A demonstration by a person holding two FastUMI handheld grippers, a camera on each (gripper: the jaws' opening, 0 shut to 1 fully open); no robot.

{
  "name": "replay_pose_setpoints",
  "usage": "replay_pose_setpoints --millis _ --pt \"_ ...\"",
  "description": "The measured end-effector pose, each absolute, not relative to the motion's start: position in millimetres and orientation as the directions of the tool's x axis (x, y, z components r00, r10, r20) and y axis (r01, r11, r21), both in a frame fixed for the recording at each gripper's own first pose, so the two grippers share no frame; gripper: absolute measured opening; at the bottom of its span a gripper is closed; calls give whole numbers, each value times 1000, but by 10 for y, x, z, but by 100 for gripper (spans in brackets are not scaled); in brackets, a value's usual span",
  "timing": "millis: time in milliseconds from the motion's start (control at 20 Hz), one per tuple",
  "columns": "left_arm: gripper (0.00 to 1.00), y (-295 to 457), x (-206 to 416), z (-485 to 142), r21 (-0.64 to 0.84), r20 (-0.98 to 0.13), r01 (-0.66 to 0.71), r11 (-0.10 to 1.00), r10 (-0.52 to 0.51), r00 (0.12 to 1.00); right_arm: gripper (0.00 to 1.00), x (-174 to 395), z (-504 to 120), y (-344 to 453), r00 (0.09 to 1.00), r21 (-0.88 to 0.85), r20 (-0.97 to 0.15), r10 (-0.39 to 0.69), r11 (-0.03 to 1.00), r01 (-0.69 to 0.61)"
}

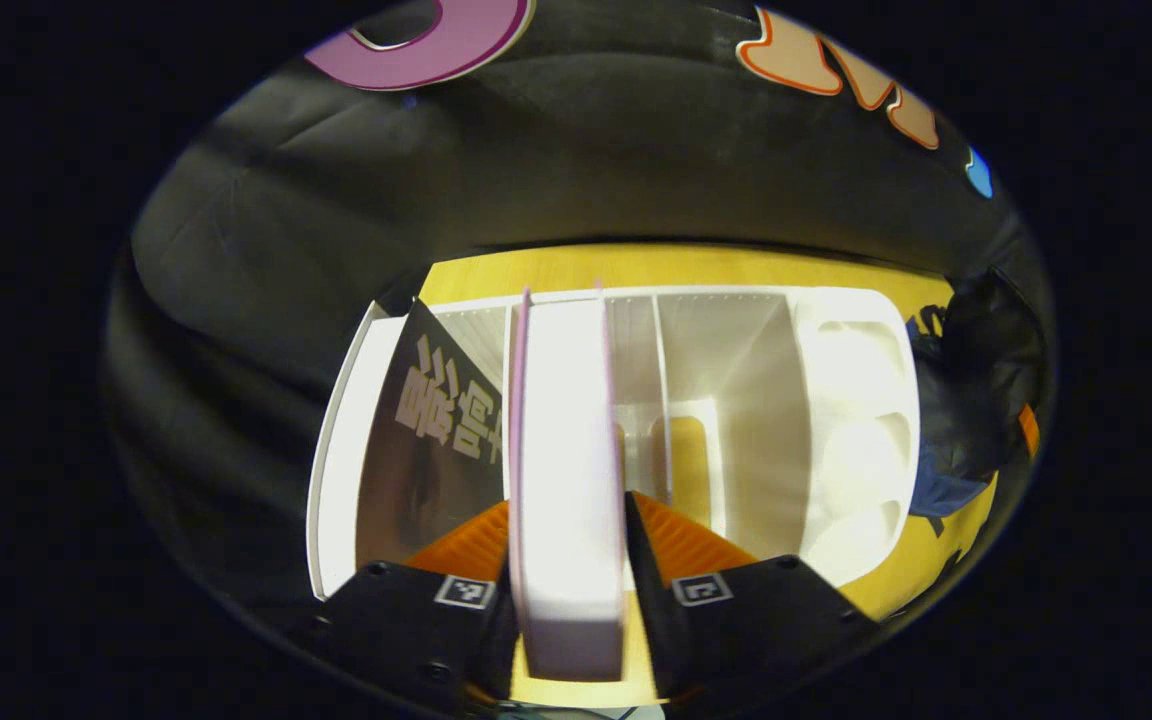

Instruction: Open the schoolbag, grab two books from the bookshelf and put them into the schoolbag.

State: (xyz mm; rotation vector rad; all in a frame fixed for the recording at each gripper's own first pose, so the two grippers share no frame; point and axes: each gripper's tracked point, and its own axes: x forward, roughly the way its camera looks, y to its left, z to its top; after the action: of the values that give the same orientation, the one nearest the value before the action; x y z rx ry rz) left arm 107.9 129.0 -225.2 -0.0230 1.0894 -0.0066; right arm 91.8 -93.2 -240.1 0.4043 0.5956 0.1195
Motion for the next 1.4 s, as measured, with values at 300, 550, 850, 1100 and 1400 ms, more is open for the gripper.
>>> replay_pose_setpoints --millis 300,550,850,1100,1400 --pt "37 1315 1069 -2275 -5 -903 25 1000 -16 429 6 916 -2380 -953 825 410 -522 219 912 18" --pt "37 1389 1028 -2046 -75 -880 -23 997 -56 471 3 927 -2352 -969 819 390 -532 215 921 12" --pt "37 1648 974 -1578 -301 -806 -159 940 -162 569 6 940 -2360 -1006 818 389 -538 201 921 30" --pt "36 1854 978 -1175 -441 -721 -211 872 -204 662 3 940 -2351 -1011 819 382 -540 192 923 36" --pt "35 1728 904 -543 -753 -509 -207 625 -354 785 6 954 -2329 -1033 820 381 -542 187 924 41"
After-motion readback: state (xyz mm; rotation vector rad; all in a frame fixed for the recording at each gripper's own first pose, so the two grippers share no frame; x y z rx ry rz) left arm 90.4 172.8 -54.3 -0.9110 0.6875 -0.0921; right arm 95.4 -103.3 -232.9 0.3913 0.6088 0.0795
